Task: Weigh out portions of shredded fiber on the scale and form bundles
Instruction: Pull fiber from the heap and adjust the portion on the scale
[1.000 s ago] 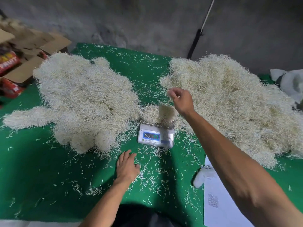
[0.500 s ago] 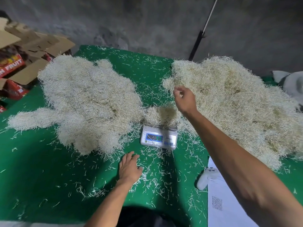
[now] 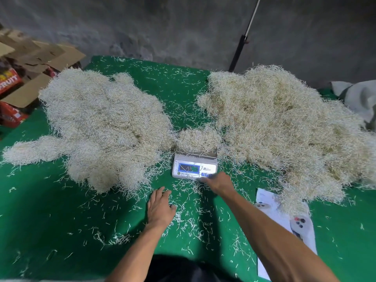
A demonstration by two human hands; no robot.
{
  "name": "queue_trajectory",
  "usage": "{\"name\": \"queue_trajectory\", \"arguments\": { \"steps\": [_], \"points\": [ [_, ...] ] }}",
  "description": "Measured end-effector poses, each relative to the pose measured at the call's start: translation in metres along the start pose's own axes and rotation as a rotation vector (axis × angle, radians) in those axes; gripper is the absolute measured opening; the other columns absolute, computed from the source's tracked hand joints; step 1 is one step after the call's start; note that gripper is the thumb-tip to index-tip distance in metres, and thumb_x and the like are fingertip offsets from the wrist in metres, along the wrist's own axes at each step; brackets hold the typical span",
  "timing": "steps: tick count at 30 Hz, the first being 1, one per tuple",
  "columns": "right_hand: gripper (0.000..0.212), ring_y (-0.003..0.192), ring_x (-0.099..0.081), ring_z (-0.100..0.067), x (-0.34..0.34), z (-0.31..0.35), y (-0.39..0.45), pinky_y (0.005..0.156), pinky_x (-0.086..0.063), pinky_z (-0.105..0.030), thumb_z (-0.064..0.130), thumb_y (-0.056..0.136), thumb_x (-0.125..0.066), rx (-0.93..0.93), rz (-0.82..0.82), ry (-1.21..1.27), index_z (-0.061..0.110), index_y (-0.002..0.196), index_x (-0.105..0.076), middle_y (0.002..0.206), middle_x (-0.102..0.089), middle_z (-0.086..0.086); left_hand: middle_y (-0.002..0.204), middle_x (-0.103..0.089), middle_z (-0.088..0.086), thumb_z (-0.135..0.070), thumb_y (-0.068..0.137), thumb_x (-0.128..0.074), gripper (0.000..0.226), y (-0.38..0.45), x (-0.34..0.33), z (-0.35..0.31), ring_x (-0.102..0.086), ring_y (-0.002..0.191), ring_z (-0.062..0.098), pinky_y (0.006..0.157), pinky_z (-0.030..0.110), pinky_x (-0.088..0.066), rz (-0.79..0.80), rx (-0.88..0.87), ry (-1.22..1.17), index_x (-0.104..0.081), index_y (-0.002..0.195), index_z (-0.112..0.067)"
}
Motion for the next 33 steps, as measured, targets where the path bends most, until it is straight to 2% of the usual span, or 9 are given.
{"name": "queue_trajectory", "arguments": {
  "steps": [2, 3, 5, 7, 12, 17, 22, 26, 33],
  "points": [
    [0.046, 0.068, -0.060, -0.011, -0.021, -0.015, -0.002, 0.072, -0.057, -0.028, 0.057, 0.084, -0.074, -0.060, 0.089, -0.002, 0.015, 0.099, -0.065, 0.100, -0.063, -0.012, 0.169, -0.012, -0.005, -0.032, 0.098, -0.061, 0.066, -0.001, 0.000, 0.001, -0.005, 0.156, 0.021, 0.127, 0.044, -0.007, 0.001, -0.006, 0.005, -0.030, 0.157, -0.029],
    [0.057, 0.078, -0.063, -0.016, -0.030, -0.019, -0.004, 0.085, -0.060, -0.036, 0.061, 0.080, -0.076, -0.088, 0.102, -0.004, 0.011, 0.104, -0.062, 0.112, -0.062, -0.016, 0.169, -0.011, -0.006, -0.033, 0.099, -0.060, 0.066, -0.002, 0.000, 0.001, -0.005, 0.156, 0.020, 0.127, 0.044, -0.007, 0.003, -0.007, 0.005, -0.030, 0.157, -0.030],
    [0.098, 0.114, -0.063, -0.026, -0.044, -0.024, -0.006, 0.102, -0.055, -0.046, 0.070, 0.077, -0.072, -0.116, 0.041, -0.084, 0.002, 0.142, -0.045, 0.146, -0.047, -0.020, 0.169, -0.011, -0.007, -0.035, 0.099, -0.059, 0.065, -0.003, -0.001, 0.002, -0.004, 0.156, 0.020, 0.127, 0.046, -0.008, 0.006, -0.005, 0.001, -0.030, 0.157, -0.031],
    [0.113, 0.127, -0.057, -0.031, -0.053, -0.023, -0.009, 0.101, -0.055, -0.045, 0.077, 0.077, -0.065, -0.098, -0.061, -0.175, 0.004, 0.155, -0.026, 0.158, -0.034, -0.016, 0.169, -0.009, -0.008, -0.035, 0.100, -0.059, 0.064, -0.003, -0.002, 0.004, -0.003, 0.156, 0.019, 0.127, 0.046, -0.008, 0.007, -0.006, -0.002, -0.030, 0.157, -0.031],
    [0.071, 0.104, -0.066, -0.021, -0.066, -0.025, -0.009, 0.082, -0.058, -0.035, 0.066, 0.092, -0.056, -0.001, -0.189, -0.262, 0.014, 0.139, -0.044, 0.136, -0.051, -0.004, 0.169, -0.010, -0.010, -0.035, 0.099, -0.060, 0.064, -0.002, -0.003, 0.005, -0.003, 0.156, 0.018, 0.127, 0.045, -0.008, 0.009, -0.001, -0.006, -0.032, 0.156, -0.032],
    [0.014, 0.083, -0.062, -0.009, -0.075, -0.023, -0.004, 0.080, -0.059, -0.030, 0.030, 0.106, -0.052, 0.116, -0.223, -0.163, 0.018, 0.109, -0.060, 0.111, -0.059, 0.004, 0.168, -0.015, -0.011, -0.037, 0.096, -0.062, 0.063, 0.000, -0.003, 0.005, -0.008, 0.155, 0.017, 0.126, 0.041, -0.011, -0.012, 0.019, -0.013, -0.037, 0.153, -0.033],
    [0.016, 0.076, -0.064, -0.009, -0.082, -0.028, -0.005, 0.071, -0.059, -0.026, 0.029, 0.107, -0.051, 0.124, -0.169, 0.027, 0.019, 0.098, -0.058, 0.090, -0.063, 0.002, 0.167, -0.014, -0.012, -0.040, 0.096, -0.062, 0.064, 0.000, -0.006, 0.006, -0.008, 0.155, 0.017, 0.126, 0.041, -0.011, -0.021, 0.030, 0.002, -0.035, 0.154, -0.034],
    [0.015, 0.058, -0.056, -0.008, -0.057, -0.012, -0.003, 0.053, -0.053, -0.023, 0.027, 0.105, -0.052, 0.198, -0.150, 0.247, 0.021, 0.093, -0.060, 0.080, -0.066, -0.006, 0.167, -0.015, -0.011, -0.040, 0.094, -0.065, 0.065, 0.000, -0.009, 0.004, -0.008, 0.155, 0.017, 0.125, 0.041, -0.011, -0.031, 0.040, -0.016, -0.037, 0.153, -0.033],
    [0.015, 0.060, -0.056, 0.006, 0.053, 0.085, -0.014, 0.056, -0.048, -0.012, 0.022, 0.104, -0.057, 0.576, -0.456, 0.570, 0.025, 0.091, -0.062, 0.076, -0.063, 0.010, 0.168, -0.014, -0.011, -0.040, 0.092, -0.067, 0.066, -0.001, -0.009, 0.004, -0.008, 0.155, 0.016, 0.127, 0.044, -0.009, -0.041, 0.057, -0.063, -0.039, 0.152, -0.035]
  ]
}}
Point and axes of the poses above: each hand's wrist, its own y-axis towards the middle knuckle, its own x-axis out of the back of the hand, z = x × y, the point moved 2 cm from there along y, towards the middle knuckle
